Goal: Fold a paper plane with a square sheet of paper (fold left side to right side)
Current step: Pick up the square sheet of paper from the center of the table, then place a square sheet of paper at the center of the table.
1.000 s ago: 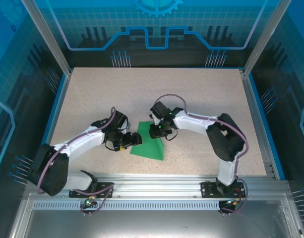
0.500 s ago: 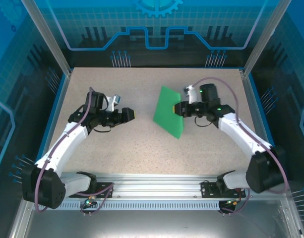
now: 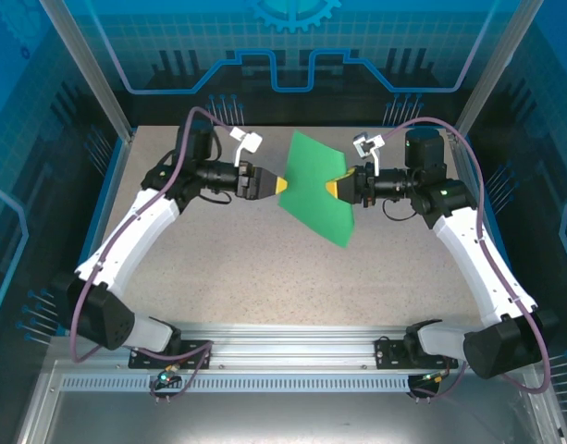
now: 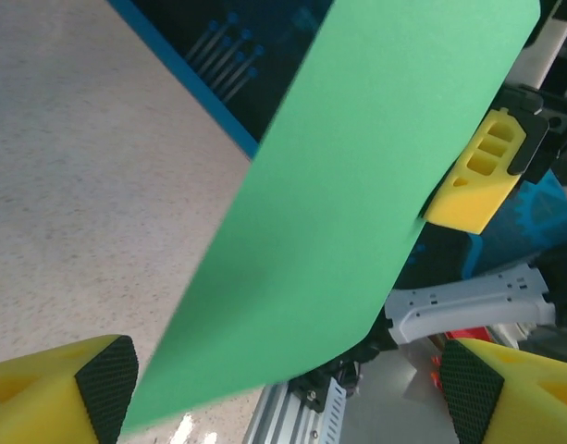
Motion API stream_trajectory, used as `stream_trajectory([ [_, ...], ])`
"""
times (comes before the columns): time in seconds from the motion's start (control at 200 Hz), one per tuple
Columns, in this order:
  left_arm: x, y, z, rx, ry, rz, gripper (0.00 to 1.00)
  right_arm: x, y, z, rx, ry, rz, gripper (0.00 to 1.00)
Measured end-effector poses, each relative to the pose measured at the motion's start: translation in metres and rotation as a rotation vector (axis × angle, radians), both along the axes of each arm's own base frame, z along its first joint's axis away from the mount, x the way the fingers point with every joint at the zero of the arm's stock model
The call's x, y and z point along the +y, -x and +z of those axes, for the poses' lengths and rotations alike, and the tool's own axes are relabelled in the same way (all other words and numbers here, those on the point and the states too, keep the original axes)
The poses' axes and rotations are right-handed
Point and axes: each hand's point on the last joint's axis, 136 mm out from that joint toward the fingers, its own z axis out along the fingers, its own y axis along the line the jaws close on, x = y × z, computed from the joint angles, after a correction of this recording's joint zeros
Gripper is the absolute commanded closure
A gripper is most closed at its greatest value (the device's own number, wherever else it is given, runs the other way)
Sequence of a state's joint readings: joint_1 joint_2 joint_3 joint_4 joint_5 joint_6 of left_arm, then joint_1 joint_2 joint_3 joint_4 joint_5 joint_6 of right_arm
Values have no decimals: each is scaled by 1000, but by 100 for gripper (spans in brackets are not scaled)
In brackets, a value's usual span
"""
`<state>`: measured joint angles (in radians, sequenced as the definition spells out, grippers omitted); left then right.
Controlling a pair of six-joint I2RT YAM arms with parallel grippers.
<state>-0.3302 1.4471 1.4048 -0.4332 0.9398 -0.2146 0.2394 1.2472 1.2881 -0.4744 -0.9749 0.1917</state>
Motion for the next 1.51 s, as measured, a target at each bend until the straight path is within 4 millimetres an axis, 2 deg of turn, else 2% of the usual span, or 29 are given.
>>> stream_trajectory([
  [0.08, -8, 1, -6, 6, -7, -35, 11, 1, 4, -2, 15, -3, 19, 77],
  [0.215, -9, 1, -15, 27, -23, -44, 12, 1, 11, -3, 34, -7, 47, 77],
  [0.405, -13, 9, -12, 18, -15, -81, 23, 2, 16, -1, 40, -20, 72, 77],
  [0.64, -17, 17, -9, 7, -14, -119, 49, 2, 14, -2, 38, -17, 65, 77],
  [0.84, -16, 20, -13, 19, -25, -123, 70, -5, 5, -8, 37, 12, 12, 76],
  [0.965, -16, 20, -19, 37, -30, -121, 90, -11, -1, -19, 60, 36, -28, 68],
  [1.06, -16, 21, -32, 80, -35, -112, 100, -13, -4, -27, 75, 52, -42, 59],
  [1.18, -15, 19, -52, 145, -61, -76, 100, -17, -12, -41, 101, 98, -89, 31],
  [1.261, -14, 12, -69, 191, -92, -33, 100, -27, -23, -55, 130, 157, -173, 20],
  [1.346, -13, 3, -95, 257, -132, 12, 100, -47, -38, -72, 151, 235, -293, 16],
  [1.506, -8, -6, -170, 447, -234, 102, 100, -80, -56, -123, 269, 354, -479, 14],
])
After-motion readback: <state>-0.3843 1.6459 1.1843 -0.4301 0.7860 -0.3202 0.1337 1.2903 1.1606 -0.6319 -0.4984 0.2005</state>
